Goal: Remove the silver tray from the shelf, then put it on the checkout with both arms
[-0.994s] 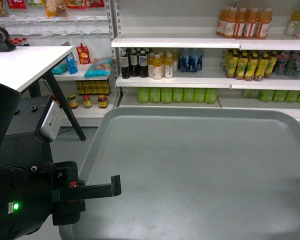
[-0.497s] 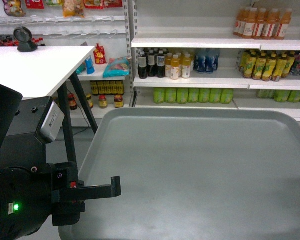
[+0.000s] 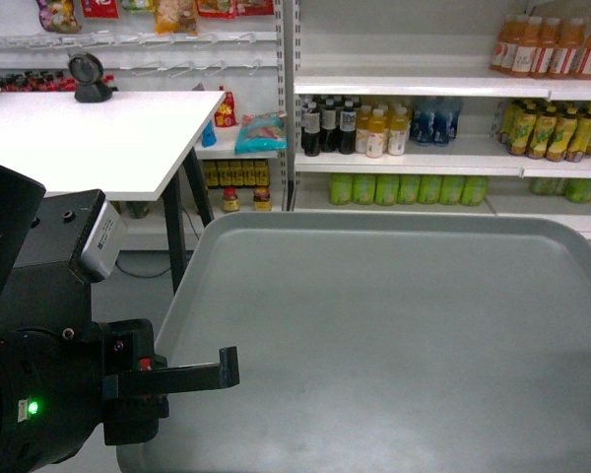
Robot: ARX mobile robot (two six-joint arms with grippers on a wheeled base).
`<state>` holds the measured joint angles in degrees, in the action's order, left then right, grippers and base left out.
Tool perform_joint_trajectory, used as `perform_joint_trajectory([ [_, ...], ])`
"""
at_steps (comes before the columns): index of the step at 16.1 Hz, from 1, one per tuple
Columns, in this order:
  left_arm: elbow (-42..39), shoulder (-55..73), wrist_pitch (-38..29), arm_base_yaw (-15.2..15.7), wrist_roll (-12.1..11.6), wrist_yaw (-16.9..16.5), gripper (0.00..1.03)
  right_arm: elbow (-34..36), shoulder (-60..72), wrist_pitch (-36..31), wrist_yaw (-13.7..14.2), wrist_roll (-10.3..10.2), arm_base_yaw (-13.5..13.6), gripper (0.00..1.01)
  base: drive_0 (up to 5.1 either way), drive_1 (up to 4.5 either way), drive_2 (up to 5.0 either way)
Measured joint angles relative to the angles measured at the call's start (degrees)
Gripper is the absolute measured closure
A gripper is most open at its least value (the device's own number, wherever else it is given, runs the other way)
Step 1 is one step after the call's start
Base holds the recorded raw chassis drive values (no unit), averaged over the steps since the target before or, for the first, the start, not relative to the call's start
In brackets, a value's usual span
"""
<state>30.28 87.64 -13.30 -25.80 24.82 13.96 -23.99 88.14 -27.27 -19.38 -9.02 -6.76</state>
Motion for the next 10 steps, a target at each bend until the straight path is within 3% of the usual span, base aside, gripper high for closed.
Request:
perform_joint_trajectory([
  [10, 0.0, 0.0, 0.1, 0.0, 0.0, 0.0, 1.00, 0.0, 0.0, 0.1, 0.0, 0.0, 0.0, 0.98, -4.9, 2.56, 2.6],
])
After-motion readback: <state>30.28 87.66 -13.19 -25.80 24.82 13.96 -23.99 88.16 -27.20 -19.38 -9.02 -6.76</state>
